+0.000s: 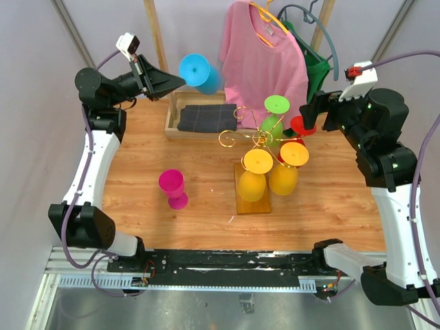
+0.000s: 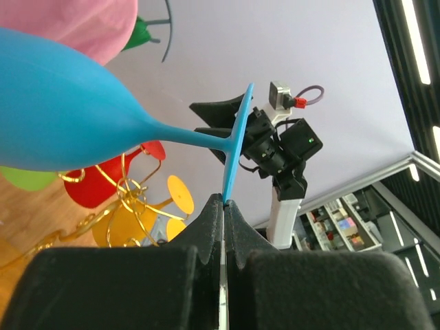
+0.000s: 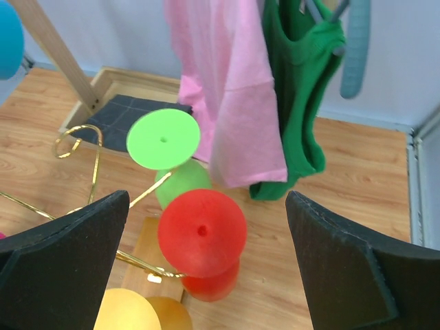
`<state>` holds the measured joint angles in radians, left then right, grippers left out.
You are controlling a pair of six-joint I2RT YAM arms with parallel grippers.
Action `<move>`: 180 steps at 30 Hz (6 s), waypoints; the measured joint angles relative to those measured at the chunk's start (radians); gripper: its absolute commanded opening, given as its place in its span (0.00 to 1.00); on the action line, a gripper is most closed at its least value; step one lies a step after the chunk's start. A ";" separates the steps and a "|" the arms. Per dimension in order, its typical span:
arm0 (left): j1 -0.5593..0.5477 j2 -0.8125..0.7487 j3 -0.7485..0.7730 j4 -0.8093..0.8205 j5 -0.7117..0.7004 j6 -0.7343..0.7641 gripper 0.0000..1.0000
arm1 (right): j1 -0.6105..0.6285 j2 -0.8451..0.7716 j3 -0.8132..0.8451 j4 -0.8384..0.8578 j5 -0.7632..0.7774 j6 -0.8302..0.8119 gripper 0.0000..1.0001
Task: Take the wine glass off the wine glass rack
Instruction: Pick up the wine glass from the wine rack, then place the wine glass at the center of the board.
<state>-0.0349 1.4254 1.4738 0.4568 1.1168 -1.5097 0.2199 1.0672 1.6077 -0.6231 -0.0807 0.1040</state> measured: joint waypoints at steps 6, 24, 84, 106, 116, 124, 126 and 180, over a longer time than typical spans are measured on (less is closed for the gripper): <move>-0.059 0.074 0.139 0.043 -0.042 0.048 0.00 | 0.000 0.051 0.051 0.035 -0.097 0.002 0.99; -0.264 0.150 0.477 -0.275 -0.176 0.702 0.00 | 0.000 0.064 0.151 0.078 -0.216 0.006 1.00; -0.557 -0.226 -0.125 -0.684 -0.852 2.844 0.00 | 0.000 0.441 0.612 -0.060 -0.560 -0.080 0.99; -0.557 -0.230 -0.185 -0.639 -0.760 3.013 0.00 | 0.000 0.326 0.356 0.293 -0.856 -0.366 0.90; -0.557 -0.230 -0.193 -0.614 -0.708 3.088 0.00 | 0.000 0.319 0.328 0.306 -0.953 -0.391 0.86; -0.557 -0.232 -0.212 -0.616 -0.664 3.165 0.00 | 0.001 0.310 0.311 0.304 -0.978 -0.391 0.82; -0.557 -0.232 -0.212 -0.616 -0.654 3.181 0.00 | 0.001 0.303 0.311 0.301 -0.985 -0.393 0.79; -0.547 -0.117 -0.077 -0.315 -0.924 2.882 0.99 | 0.060 0.170 0.309 0.084 -0.578 -0.574 0.01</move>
<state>-0.5823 1.3087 1.3968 0.1413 0.1928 1.3724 0.2802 1.2373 1.9171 -0.5392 -0.6590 -0.4698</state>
